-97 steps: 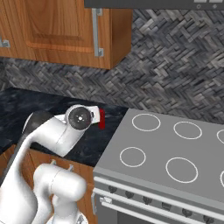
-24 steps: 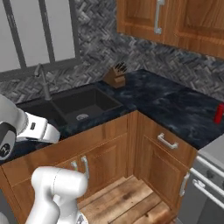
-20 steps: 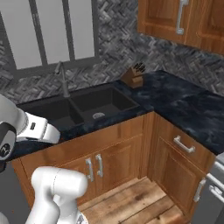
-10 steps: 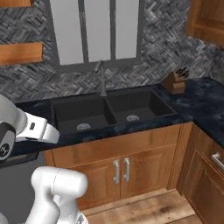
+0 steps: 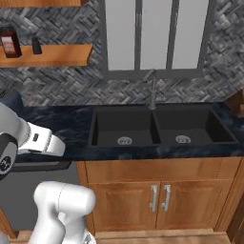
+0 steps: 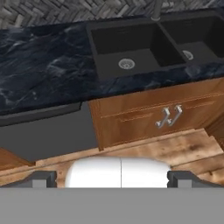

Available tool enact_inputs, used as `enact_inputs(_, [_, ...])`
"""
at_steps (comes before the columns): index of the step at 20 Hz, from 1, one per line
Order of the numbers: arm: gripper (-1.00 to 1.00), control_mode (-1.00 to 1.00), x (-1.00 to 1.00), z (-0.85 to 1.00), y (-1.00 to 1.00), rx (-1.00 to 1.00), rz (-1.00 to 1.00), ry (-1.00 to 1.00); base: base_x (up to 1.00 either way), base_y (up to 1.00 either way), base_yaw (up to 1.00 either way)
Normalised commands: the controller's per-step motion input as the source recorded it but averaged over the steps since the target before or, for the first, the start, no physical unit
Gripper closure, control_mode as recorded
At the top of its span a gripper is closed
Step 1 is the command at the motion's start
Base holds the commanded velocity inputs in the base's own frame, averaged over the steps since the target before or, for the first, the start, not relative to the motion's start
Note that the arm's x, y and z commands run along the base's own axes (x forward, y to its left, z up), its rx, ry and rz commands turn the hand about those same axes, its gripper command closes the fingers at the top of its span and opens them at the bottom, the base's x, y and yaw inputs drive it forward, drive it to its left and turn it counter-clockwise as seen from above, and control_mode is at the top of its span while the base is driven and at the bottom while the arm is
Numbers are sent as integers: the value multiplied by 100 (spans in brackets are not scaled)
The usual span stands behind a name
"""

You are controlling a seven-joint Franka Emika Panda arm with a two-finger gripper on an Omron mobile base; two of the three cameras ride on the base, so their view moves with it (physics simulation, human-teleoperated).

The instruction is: Collect the paprika, ketchup, and shaker from the cabinet and place them next to the stove.

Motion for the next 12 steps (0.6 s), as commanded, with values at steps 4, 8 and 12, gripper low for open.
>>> enact_inputs(4, [-100, 100, 0, 0, 0, 0, 0, 0, 0, 41, 41])
enact_inputs(8, [-100, 100, 0, 0, 0, 0, 0, 0, 2, 47, 36])
enact_inputs(12, [-100, 100, 0, 0, 0, 0, 0, 0, 25, 55, 28])
